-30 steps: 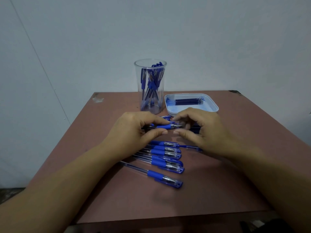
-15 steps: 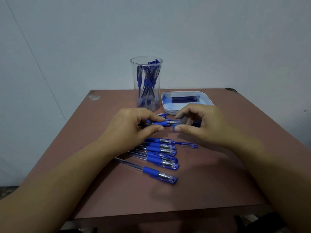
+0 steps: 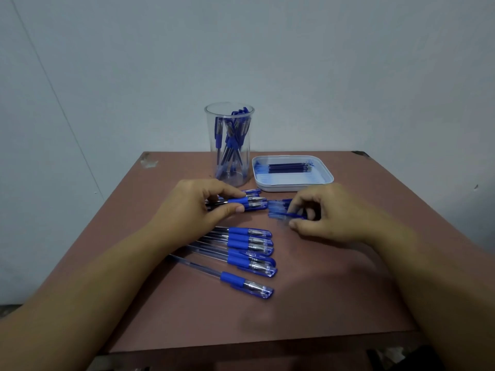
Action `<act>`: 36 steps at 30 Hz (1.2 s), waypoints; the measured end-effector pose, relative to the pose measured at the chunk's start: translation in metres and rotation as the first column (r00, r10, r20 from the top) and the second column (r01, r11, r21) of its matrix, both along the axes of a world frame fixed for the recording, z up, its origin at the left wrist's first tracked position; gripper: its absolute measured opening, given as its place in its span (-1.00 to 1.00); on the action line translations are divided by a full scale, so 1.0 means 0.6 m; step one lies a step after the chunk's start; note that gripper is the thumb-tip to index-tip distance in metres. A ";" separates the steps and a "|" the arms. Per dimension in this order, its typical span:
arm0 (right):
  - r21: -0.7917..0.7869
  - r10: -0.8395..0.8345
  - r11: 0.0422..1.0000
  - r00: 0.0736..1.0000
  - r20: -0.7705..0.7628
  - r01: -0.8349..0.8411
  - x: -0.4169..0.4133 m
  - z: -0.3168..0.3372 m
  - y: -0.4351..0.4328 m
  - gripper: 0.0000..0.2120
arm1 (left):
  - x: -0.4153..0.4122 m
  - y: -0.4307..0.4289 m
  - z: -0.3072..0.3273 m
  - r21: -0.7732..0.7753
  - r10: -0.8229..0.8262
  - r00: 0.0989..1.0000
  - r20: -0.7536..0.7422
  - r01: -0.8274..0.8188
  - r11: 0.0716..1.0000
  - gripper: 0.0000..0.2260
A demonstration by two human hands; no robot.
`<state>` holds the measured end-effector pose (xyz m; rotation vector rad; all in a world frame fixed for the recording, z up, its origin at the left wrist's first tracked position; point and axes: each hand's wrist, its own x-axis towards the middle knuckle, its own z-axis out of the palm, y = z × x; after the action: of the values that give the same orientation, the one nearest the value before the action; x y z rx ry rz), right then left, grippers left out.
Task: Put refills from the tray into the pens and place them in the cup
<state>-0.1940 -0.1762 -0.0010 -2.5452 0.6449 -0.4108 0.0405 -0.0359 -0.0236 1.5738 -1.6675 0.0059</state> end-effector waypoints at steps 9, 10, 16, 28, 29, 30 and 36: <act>-0.122 0.017 0.992 0.942 0.335 0.025 0.015 -0.010 -0.005 -0.87 | 0.003 -0.002 -0.003 -0.018 -0.024 1.000 0.005 0.024 1.000 -0.77; -0.141 0.034 0.990 0.935 0.352 0.017 0.018 -0.012 -0.004 -0.89 | 0.003 -0.002 -0.002 -0.018 -0.026 1.000 0.008 0.027 0.999 -0.76; -0.232 0.123 0.971 0.938 0.325 -0.047 0.030 -0.019 0.000 -0.80 | 0.000 -0.003 0.000 -0.042 -0.033 0.999 0.030 0.034 0.999 -0.78; -0.208 0.152 0.975 0.919 0.363 -0.079 0.053 -0.036 0.018 -0.85 | -0.008 -0.004 -0.006 -0.096 -0.090 0.992 0.091 0.099 0.990 -0.74; -0.198 0.145 0.977 0.915 0.376 -0.073 0.054 -0.037 0.019 -0.85 | -0.008 -0.003 -0.005 -0.109 -0.088 0.990 0.106 0.100 0.989 -0.74; -0.181 0.136 0.981 0.912 0.386 -0.070 0.055 -0.039 0.021 -0.85 | -0.009 -0.002 -0.005 -0.124 -0.084 0.989 0.125 0.100 0.987 -0.75; -0.127 0.127 0.988 0.916 0.382 -0.084 0.058 -0.043 0.025 -0.85 | -0.010 0.000 -0.006 -0.161 -0.053 0.971 0.231 0.092 0.983 -0.78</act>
<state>-0.1594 -0.1615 -0.0271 -2.4772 0.3404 -0.9058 0.0345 -0.0360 -0.0272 1.4238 -1.8469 0.2933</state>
